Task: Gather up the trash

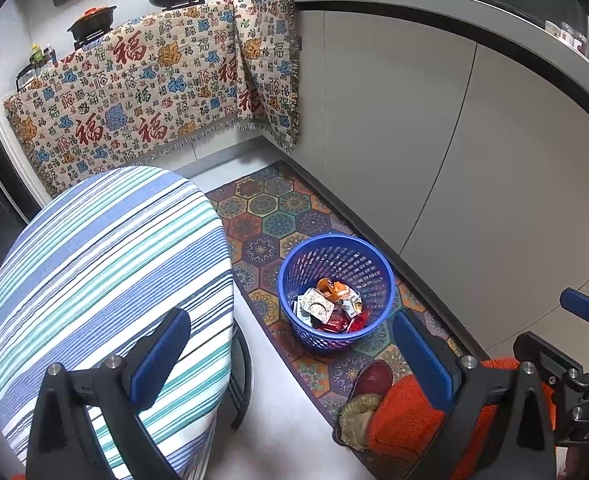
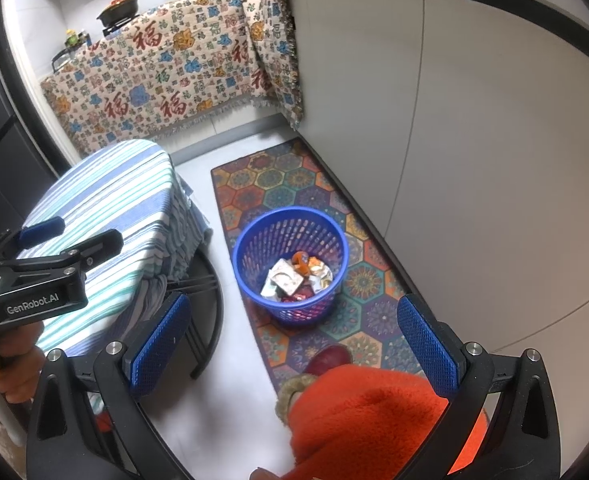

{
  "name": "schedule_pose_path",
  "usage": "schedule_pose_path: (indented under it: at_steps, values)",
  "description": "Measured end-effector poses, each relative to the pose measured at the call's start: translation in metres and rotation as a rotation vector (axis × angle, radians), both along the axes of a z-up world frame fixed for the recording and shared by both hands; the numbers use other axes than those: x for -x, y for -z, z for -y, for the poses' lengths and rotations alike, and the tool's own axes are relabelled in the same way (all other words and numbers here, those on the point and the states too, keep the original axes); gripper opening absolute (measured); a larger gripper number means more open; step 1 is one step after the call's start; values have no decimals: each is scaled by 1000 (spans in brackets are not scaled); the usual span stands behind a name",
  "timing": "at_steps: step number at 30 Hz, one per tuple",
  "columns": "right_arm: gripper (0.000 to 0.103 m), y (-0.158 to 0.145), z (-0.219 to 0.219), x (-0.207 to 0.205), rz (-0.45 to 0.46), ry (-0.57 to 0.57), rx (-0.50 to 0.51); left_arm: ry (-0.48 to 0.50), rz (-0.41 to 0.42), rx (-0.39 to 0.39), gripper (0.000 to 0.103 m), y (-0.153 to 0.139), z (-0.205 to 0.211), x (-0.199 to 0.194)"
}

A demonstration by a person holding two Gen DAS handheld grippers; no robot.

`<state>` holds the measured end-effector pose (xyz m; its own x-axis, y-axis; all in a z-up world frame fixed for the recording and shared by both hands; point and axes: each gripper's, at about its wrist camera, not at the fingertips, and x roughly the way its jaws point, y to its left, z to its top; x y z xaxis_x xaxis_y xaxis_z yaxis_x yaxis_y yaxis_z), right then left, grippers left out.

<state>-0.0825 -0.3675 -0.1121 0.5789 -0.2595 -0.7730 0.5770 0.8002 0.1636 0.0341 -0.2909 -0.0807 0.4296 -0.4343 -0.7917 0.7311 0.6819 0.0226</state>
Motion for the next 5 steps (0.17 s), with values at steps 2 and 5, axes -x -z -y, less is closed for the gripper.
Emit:
schedule_pose_path:
  at_steps: [2,5]
  values:
    - [103,0,1,0,0,0,-1,-5,6,-4,103,1,0,0]
    - [103,2,0,0,-1,2,-4,1,1,1,103,0,0,0]
